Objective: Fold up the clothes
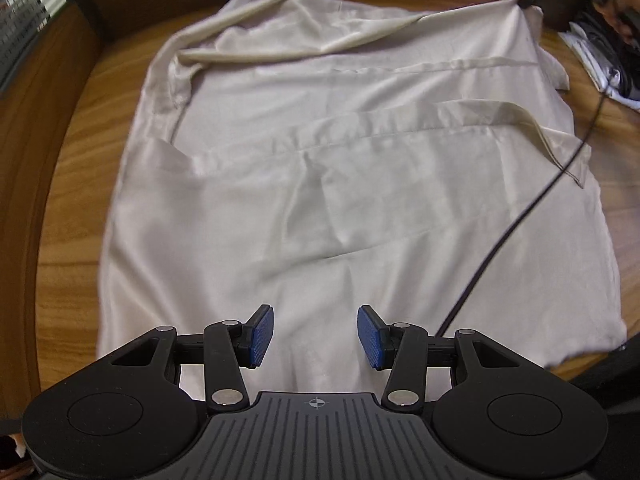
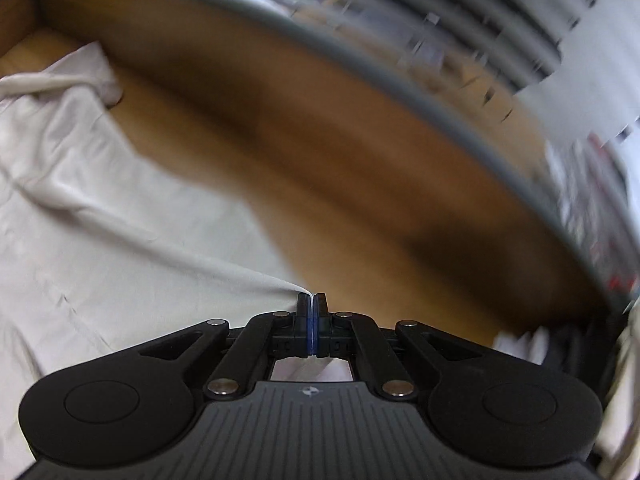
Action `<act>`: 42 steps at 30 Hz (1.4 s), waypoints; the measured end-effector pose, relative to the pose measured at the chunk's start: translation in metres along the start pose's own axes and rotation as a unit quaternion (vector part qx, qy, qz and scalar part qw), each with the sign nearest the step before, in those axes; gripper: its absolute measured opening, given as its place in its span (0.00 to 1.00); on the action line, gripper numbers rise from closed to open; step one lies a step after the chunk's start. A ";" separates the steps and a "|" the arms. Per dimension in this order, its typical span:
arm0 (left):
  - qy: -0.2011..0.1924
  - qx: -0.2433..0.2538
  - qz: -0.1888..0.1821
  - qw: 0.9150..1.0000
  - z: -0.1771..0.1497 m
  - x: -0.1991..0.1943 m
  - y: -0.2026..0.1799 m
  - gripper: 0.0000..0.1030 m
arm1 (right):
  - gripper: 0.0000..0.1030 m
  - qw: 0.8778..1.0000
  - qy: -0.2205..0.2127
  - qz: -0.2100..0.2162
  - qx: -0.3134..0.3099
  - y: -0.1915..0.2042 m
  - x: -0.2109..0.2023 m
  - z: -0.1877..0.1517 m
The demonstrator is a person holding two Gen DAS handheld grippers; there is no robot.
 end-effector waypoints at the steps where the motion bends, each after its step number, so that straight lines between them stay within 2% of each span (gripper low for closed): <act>1: -0.002 0.000 0.002 1.000 0.001 -0.001 0.000 0.48 | 0.00 1.000 -0.008 -0.012 -0.003 -0.004 0.000 0.007; 5: -0.006 -0.001 0.008 1.000 0.003 -0.003 0.003 0.48 | 0.00 0.998 -0.036 -0.047 -0.004 -0.013 0.002 0.026; 8: -0.007 0.000 0.010 1.000 -0.001 -0.004 0.007 0.48 | 0.10 0.999 -0.030 -0.036 0.003 -0.012 0.000 0.026; 9: -0.008 0.001 0.009 1.000 -0.002 -0.004 0.008 0.48 | 0.19 0.999 -0.030 -0.033 0.003 -0.012 -0.003 0.024; 10: -0.008 0.004 0.008 1.000 -0.003 -0.004 0.007 0.48 | 0.23 0.999 -0.032 -0.029 0.002 -0.011 -0.006 0.021; 13: -0.008 0.018 0.005 1.000 -0.006 -0.002 0.002 0.48 | 0.23 1.000 -0.020 -0.004 0.006 -0.007 -0.016 0.007; 18: -0.002 0.056 -0.011 0.998 -0.017 -0.001 -0.014 0.48 | 0.25 0.998 0.001 0.049 0.037 -0.005 -0.041 -0.037; 23: 0.012 0.109 -0.026 0.994 -0.035 -0.002 -0.023 0.49 | 0.26 0.995 0.020 0.079 0.051 0.007 -0.072 -0.096; 27: 0.022 0.132 -0.033 0.990 -0.048 -0.003 -0.027 0.49 | 0.26 0.993 0.027 0.091 0.068 0.015 -0.093 -0.143; 37: 0.041 0.151 -0.041 0.987 -0.078 -0.001 -0.042 0.48 | 0.26 0.984 0.044 0.121 0.123 0.048 -0.129 -0.240; 40: 0.048 0.134 -0.045 0.989 -0.086 -0.002 -0.042 0.45 | 0.26 0.982 0.055 0.127 0.132 0.062 -0.134 -0.266; 42: 0.054 0.122 -0.047 0.990 -0.090 0.000 -0.042 0.38 | 0.26 0.979 0.061 0.133 0.145 0.071 -0.136 -0.280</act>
Point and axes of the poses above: each gripper's, at about its wrist camera, not at the fingertips, and x roughly the way its jaws point, y to its left, z to its top, the point moved 6 cm from there along x, roughly the way its jaws point, and after that the axes turned 1 degree about y, right-handed, at the moved point
